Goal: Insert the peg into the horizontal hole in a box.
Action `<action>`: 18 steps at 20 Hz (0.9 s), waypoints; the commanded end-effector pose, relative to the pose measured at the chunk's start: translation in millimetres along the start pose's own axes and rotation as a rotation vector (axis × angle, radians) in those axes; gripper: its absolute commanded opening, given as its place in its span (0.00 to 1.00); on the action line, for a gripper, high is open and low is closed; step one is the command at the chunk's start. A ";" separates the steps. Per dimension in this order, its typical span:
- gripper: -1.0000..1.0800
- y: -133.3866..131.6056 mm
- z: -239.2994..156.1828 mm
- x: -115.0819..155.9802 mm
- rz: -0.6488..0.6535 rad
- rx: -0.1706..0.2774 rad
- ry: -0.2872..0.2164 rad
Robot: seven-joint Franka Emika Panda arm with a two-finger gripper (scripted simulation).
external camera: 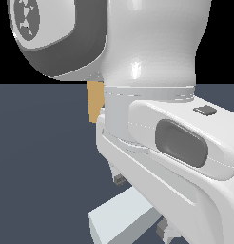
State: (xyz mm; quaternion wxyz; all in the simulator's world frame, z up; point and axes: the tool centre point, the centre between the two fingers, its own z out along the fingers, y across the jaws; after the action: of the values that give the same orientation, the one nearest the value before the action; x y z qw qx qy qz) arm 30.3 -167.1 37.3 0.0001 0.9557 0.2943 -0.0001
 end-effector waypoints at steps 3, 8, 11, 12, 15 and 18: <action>0.96 0.1 16.0 -0.4 0.003 0.000 0.000; 0.00 0.8 17.1 0.2 0.003 0.000 0.000; 0.00 0.8 17.1 0.2 0.003 0.000 0.000; 0.00 0.8 17.1 0.2 0.003 0.000 0.000; 0.00 0.8 17.1 0.2 0.003 0.000 0.000; 0.00 0.4 17.0 0.1 0.002 0.000 0.000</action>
State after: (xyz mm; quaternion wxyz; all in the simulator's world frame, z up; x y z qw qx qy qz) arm 30.5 -167.8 20.2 -0.0001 0.9562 0.2929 -0.0005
